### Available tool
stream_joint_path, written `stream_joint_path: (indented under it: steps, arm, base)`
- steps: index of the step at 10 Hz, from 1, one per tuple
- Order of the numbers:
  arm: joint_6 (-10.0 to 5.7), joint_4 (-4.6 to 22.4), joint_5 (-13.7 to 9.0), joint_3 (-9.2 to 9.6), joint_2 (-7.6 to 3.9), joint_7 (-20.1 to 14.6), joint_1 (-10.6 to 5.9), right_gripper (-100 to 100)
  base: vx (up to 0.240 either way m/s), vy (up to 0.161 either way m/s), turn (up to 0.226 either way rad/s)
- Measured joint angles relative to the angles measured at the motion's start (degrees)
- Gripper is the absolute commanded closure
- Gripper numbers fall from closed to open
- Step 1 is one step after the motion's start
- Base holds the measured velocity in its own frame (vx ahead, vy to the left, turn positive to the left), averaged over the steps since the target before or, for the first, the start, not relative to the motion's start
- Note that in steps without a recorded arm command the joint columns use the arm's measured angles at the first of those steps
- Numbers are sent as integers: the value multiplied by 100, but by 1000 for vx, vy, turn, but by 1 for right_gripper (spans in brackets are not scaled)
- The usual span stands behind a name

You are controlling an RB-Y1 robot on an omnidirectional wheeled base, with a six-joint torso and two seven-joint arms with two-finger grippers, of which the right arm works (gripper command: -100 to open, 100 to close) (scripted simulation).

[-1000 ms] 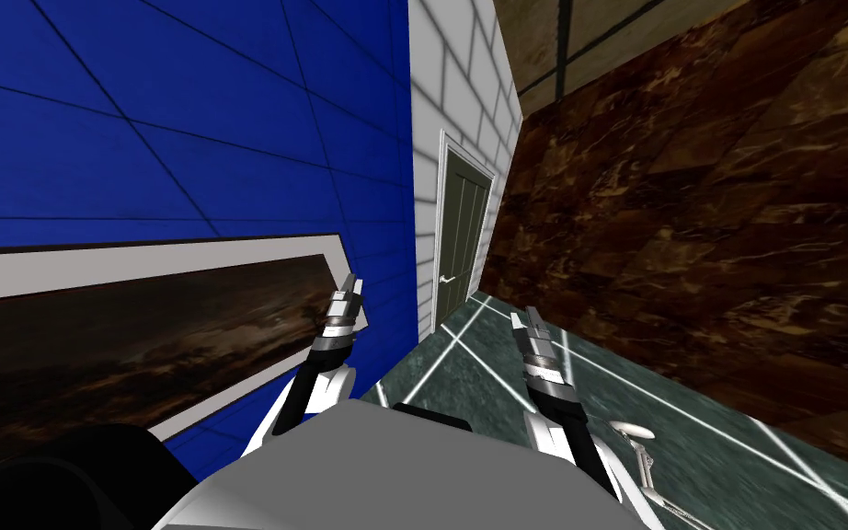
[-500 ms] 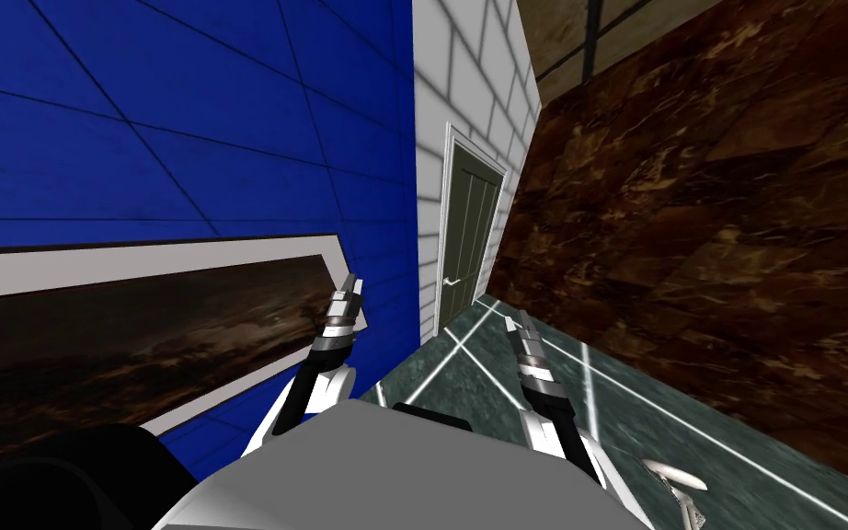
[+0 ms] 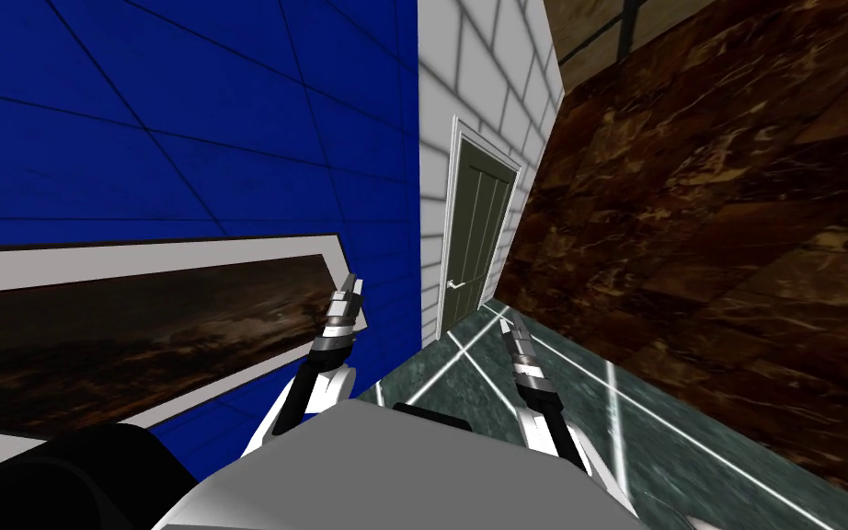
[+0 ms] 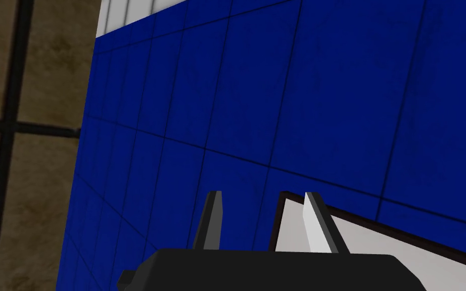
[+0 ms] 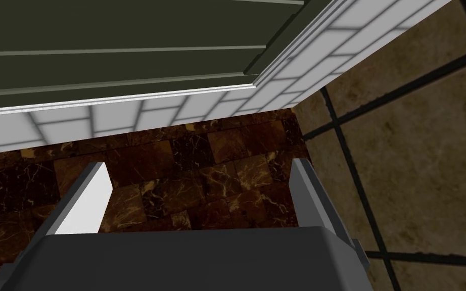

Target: Pull the door open

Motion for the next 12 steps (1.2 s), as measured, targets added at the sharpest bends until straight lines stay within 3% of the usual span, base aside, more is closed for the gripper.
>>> stream_joint_path:
  steps: [12]
  arm:
    - [-516, 1915, 127, -33, -250, -268, -715, -100]
  base:
    - [62, -78, 142]
